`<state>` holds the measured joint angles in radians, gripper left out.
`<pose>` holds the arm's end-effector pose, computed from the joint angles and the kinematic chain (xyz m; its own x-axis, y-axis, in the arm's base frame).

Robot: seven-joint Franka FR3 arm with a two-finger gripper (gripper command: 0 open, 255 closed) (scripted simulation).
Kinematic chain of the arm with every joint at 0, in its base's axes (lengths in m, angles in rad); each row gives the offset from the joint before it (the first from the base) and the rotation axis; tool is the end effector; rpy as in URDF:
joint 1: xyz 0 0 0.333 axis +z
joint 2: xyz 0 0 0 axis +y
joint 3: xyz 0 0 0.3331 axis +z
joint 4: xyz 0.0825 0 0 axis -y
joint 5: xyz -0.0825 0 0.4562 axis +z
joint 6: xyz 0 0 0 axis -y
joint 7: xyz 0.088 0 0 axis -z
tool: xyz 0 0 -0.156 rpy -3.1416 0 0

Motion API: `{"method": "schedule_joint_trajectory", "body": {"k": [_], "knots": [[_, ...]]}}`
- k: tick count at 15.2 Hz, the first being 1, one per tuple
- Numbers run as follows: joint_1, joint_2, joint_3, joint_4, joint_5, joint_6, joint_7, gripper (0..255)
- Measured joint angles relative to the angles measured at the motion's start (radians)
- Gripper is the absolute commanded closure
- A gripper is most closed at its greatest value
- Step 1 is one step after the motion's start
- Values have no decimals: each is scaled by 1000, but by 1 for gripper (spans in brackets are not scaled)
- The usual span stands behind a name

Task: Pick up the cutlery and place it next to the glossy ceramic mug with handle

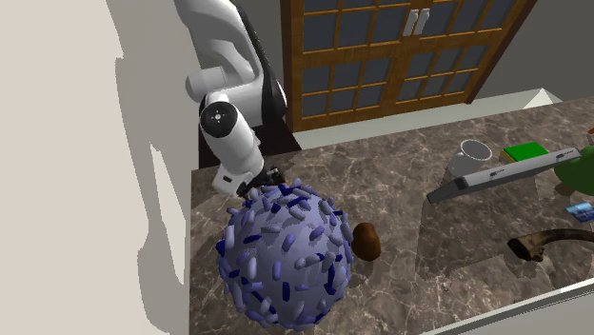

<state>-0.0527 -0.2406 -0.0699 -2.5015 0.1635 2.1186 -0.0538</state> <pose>0.4692 -0.0417 0.2833 0.9788 -0.1481 -0.1413 -0.1690 -0.9742 -0.1497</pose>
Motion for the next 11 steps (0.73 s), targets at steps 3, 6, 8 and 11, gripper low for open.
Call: {"method": "schedule_joint_trajectory", "body": {"k": [3, 6, 8, 11], "knots": [[6, 22, 4, -23, 10, 44, -1, 0], [9, 37, 6, -38, 16, 75, -5, 0], [9, 39, 6, -40, 17, 79, -5, 0], [9, 40, 7, -41, 18, 81, -5, 0]]}}
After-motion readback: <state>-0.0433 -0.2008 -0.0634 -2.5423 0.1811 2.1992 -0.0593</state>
